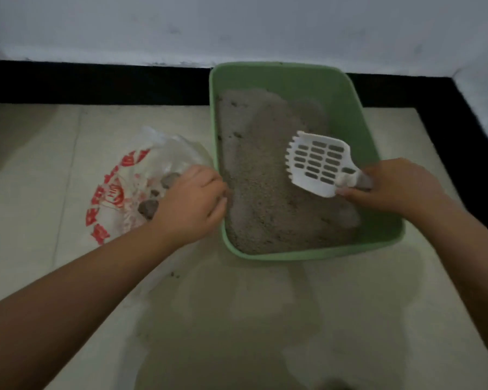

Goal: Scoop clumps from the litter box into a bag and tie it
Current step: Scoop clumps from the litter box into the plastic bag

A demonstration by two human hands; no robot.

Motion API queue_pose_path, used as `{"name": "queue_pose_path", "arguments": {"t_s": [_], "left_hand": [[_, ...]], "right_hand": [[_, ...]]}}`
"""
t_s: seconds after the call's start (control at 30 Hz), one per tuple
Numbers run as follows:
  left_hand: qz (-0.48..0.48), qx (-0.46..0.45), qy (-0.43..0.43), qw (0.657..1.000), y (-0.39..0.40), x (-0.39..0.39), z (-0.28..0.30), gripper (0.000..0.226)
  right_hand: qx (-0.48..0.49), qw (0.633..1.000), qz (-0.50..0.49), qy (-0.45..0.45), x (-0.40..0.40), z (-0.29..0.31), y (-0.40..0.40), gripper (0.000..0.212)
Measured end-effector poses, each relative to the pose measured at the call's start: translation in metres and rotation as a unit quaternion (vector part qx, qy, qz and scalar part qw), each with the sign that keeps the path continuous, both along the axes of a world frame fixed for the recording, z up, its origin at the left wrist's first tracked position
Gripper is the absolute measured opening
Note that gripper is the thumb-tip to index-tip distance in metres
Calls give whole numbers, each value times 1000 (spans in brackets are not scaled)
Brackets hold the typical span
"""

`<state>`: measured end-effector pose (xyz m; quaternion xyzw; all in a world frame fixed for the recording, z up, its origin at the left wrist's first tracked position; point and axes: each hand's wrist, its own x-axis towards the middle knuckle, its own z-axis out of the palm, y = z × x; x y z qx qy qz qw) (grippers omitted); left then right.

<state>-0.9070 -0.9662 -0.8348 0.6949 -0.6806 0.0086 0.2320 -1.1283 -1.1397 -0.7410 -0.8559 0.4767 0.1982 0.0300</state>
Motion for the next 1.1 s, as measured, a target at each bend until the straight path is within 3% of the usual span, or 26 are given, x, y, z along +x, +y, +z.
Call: {"name": "queue_pose_path", "arguments": {"t_s": [0.1,0.23,0.47,0.6,0.83,1.03,1.1], "left_hand": [[-66,22,-13,997,-12,-7,-12,29],[-77,-1,-11,997,-18,-9,-23,28],[-74,-12,-16,997,-22,-11,-27,28],[-71,-30,-23,997,-21,-12,-31,28],[-73,-43,-36,996,-22,-10,-36,27],[-71,-59,-30,995,-23,-10,-36,27],[-71,-60,-25,995,-23,-10,-37,27]], "right_hand": [[12,997,-55,43,-20,12,-23,65],[5,991,-78,112,-32,13,-38,57],[-105,971,40,211,-3,9,-29,45],[-121,950,126,259,16,2,-31,29],[28,945,148,291,30,0,-52,59],[125,940,121,293,22,-2,-70,41],[146,942,114,280,14,-3,-76,45]]}}
